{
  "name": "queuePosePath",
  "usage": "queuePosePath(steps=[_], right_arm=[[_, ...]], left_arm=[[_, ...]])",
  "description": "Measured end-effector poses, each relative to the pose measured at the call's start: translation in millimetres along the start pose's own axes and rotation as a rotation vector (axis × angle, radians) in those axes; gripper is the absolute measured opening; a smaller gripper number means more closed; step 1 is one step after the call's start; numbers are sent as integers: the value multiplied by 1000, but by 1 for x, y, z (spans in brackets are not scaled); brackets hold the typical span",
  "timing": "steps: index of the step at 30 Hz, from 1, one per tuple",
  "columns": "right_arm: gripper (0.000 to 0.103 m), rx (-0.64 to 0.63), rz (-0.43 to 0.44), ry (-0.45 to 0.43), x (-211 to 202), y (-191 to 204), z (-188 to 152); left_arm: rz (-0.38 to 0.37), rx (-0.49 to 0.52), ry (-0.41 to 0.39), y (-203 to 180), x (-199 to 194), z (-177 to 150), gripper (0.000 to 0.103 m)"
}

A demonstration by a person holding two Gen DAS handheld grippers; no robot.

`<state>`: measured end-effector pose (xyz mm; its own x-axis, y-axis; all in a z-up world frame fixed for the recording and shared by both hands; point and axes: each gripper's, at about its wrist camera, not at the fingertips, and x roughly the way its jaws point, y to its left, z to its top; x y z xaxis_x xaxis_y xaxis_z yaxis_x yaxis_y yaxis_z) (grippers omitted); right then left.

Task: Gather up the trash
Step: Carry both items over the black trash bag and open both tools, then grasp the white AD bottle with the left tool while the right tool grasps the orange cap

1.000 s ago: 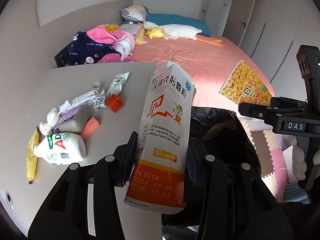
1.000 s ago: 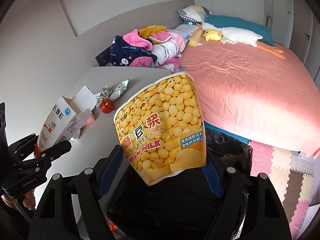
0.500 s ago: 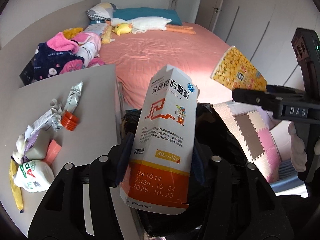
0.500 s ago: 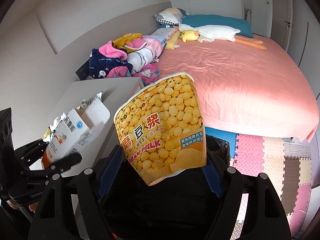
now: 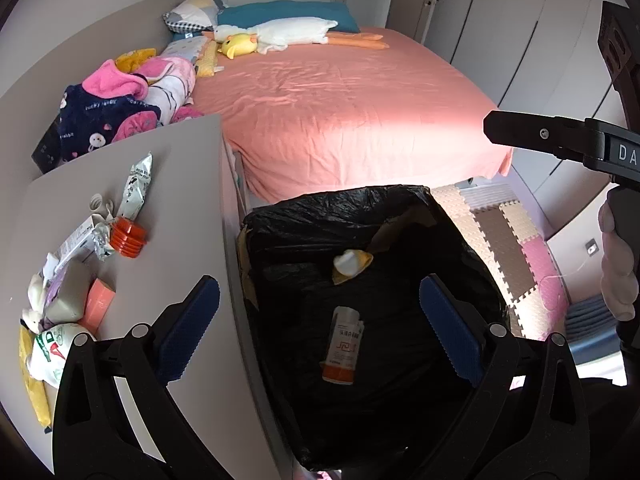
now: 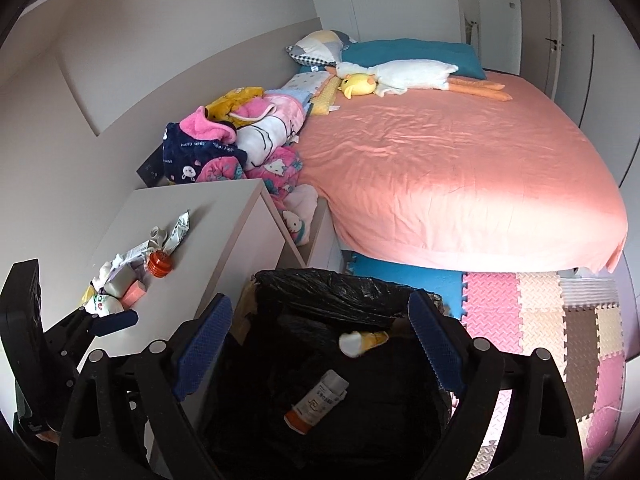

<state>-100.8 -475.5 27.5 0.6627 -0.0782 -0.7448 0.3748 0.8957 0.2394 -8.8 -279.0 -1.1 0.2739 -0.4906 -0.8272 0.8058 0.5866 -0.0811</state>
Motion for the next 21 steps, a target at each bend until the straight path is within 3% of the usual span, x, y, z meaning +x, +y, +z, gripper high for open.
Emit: queuePosePath(steps=[12, 21], right_arm=[[90, -77, 70, 44, 24, 43, 0], [90, -154, 110, 84, 45, 82, -2]], left_arm=[[59, -98, 16, 37, -12, -23, 97], [123, -231, 28, 75, -22, -44, 97]])
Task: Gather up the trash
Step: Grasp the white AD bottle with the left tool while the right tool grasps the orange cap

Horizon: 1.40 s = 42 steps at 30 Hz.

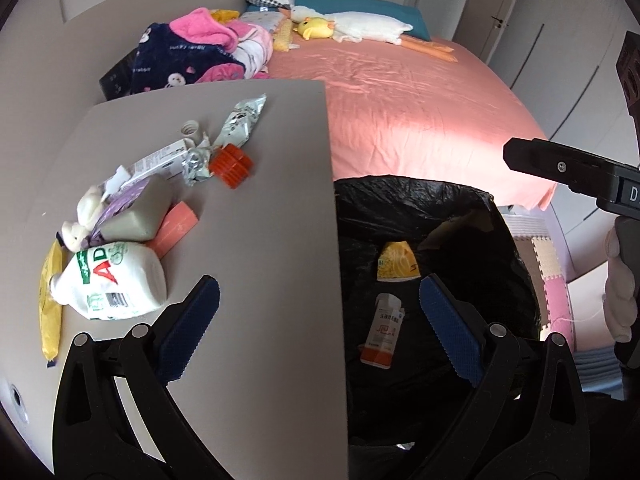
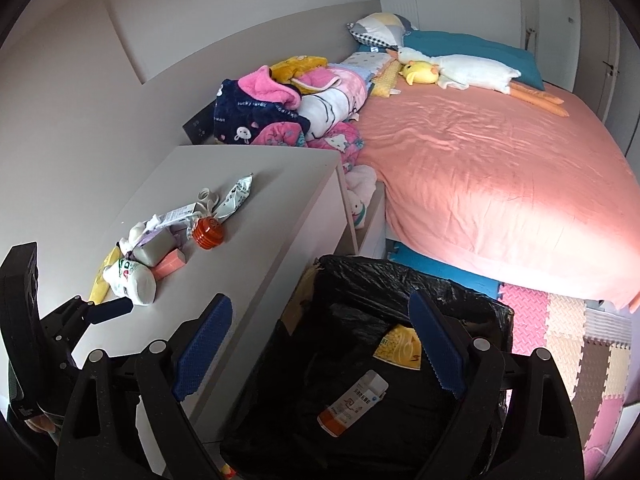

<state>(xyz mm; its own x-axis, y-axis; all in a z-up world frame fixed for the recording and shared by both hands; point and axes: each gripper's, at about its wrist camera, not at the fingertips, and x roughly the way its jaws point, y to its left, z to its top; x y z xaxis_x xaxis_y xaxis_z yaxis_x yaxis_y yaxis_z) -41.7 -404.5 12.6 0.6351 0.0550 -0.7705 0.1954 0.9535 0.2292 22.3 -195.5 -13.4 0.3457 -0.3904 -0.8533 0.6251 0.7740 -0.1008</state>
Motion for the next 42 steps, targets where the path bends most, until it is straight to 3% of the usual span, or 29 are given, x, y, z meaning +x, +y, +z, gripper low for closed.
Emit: queuePosePath(steps=[24, 32, 39, 42], right_arm=[[90, -255, 69, 83, 80, 99, 28], [90, -334, 68, 113, 112, 123, 38], [90, -378, 55, 141, 141, 143, 48], [82, -379, 45, 160, 156, 146, 51]], left_arm=[[149, -551, 55, 129, 1, -22, 97], [148, -789, 66, 171, 9, -25, 97], [191, -985, 81, 198, 15, -28, 97], [185, -1040, 93, 206, 20, -28, 97]])
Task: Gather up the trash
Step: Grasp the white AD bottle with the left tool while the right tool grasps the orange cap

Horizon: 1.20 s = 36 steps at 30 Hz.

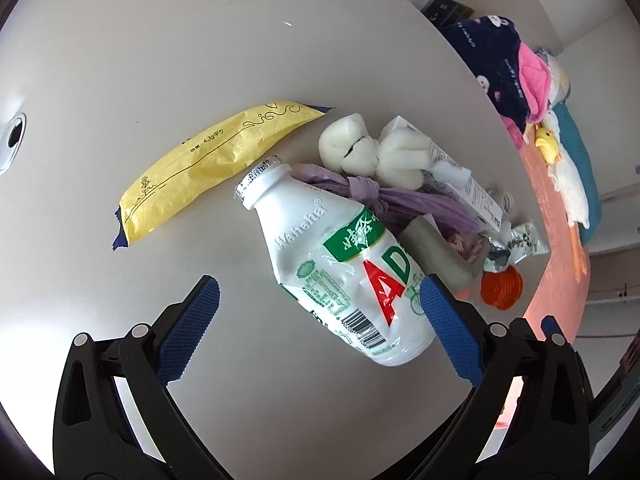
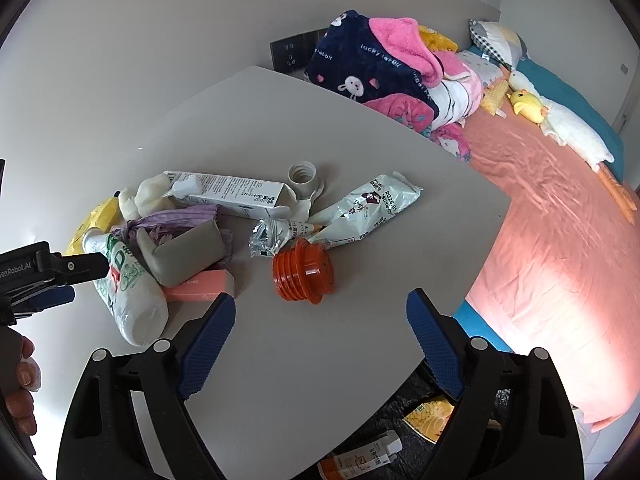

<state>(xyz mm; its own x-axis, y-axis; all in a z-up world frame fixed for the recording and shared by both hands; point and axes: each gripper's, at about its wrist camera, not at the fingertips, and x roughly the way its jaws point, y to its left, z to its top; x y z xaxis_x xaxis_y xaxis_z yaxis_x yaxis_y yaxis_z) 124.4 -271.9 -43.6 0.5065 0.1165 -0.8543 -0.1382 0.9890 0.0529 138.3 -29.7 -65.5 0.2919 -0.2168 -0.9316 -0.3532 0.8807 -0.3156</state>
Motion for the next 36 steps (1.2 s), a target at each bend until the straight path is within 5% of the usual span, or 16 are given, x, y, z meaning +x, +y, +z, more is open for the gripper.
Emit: queuePosePath(steps=[2, 12, 17, 21, 23, 33, 34, 35, 36], right_arm=[[73, 1, -2, 20, 9, -1, 3], [60, -10, -27, 64, 40, 4, 8], [40, 5, 4, 90, 49, 5, 8], [40, 9, 1, 94, 50, 8, 8], [40, 24, 20, 99, 48, 7, 7], [39, 58, 62, 99, 35, 4, -3], [39, 59, 64, 96, 32, 4, -4], [39, 59, 65, 93, 30, 4, -4], [39, 60, 67, 90, 28, 4, -5]], left_arm=[[-7, -38, 19, 2, 5, 4, 97], [8, -187, 84, 11, 24, 9, 97], [69, -206, 64, 5, 26, 7, 96], [112, -166, 37, -3, 28, 3, 93], [107, -106, 12, -8, 26, 1, 76], [-57, -35, 6, 10, 14, -13, 65], [-65, -33, 2, 12, 11, -15, 57], [-84, -35, -4, 15, 7, -16, 33], [-114, -41, -1, 16, 5, -16, 33]])
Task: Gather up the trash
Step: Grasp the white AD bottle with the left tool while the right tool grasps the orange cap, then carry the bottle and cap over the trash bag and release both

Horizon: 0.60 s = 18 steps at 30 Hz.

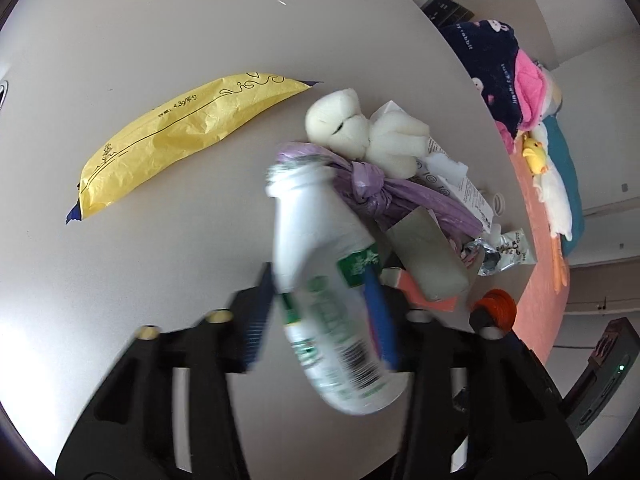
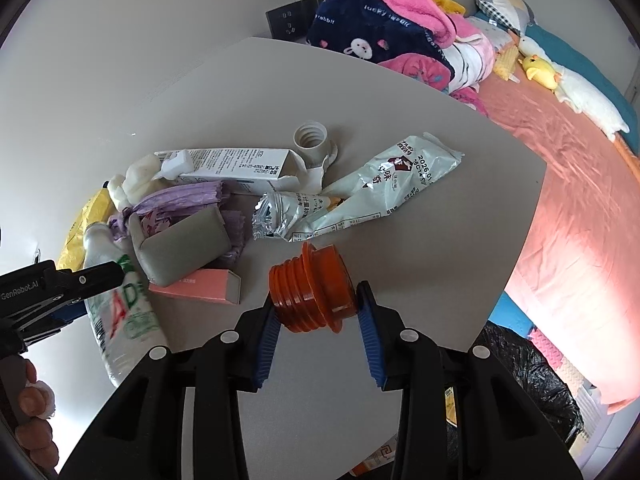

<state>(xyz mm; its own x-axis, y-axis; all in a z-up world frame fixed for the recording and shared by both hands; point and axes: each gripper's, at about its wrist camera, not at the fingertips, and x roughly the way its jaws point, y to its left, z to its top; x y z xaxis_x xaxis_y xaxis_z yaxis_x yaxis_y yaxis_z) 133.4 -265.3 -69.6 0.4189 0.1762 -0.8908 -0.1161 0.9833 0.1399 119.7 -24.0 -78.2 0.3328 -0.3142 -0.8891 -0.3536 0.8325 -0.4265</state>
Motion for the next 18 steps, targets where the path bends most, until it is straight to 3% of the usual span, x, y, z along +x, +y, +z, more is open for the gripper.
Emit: queuePosePath(steps=[7, 18], right_arm=[[39, 13, 1, -13, -10, -3, -3], [39, 37, 7, -61, -38, -12, -10]], left_arm=[[-58, -8, 18, 9, -1, -2, 28], [-120, 151, -61, -21, -43, -13, 26]])
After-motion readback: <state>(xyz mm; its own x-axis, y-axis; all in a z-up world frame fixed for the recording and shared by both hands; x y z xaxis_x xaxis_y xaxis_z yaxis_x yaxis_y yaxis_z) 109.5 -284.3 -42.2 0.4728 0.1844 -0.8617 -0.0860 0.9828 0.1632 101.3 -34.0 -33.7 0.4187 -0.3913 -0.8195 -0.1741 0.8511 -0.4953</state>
